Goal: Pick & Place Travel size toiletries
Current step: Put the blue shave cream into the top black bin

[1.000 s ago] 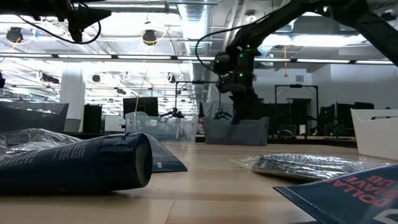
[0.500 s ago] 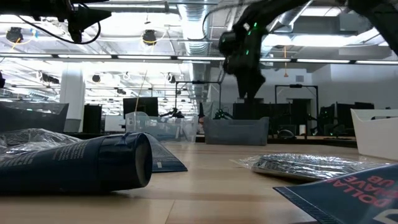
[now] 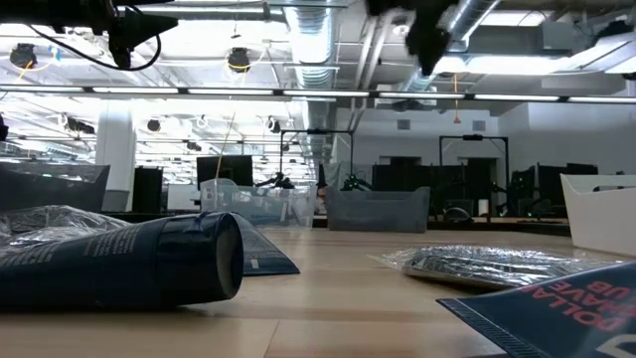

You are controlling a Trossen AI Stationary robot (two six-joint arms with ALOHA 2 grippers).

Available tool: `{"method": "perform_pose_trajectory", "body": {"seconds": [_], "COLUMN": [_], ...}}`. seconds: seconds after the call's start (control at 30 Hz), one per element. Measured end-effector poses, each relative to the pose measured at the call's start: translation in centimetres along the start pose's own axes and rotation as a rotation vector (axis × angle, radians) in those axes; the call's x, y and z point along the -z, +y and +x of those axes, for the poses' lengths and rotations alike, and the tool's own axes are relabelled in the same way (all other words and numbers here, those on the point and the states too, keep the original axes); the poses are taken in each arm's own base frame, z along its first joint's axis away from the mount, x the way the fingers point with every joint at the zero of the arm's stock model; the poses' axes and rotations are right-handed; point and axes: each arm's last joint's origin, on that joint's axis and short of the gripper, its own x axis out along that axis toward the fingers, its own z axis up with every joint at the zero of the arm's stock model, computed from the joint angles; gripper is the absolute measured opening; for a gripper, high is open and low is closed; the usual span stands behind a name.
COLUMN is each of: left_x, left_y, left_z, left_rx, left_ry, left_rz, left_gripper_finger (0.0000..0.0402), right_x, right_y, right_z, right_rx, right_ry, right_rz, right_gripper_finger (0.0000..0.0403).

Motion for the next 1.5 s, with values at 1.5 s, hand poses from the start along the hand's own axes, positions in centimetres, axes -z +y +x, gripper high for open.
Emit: {"method": "perform_pose_trajectory", "body": {"seconds": [1.5], "left_x": [0.6], "left_y": [-0.1], "left_z": [0.7], "left_rx": [-0.009], "left_ry": [0.041], "left_rz": [0.019], "left_gripper_finger": [0.0191], "right_x": [7.8], "right_y": [22.0], "right_z": [23.9], "right_rx": [0.051], "right_ry": [0.141], "right_rz": [-0.243], "right_gripper_finger": [0.0286]}}
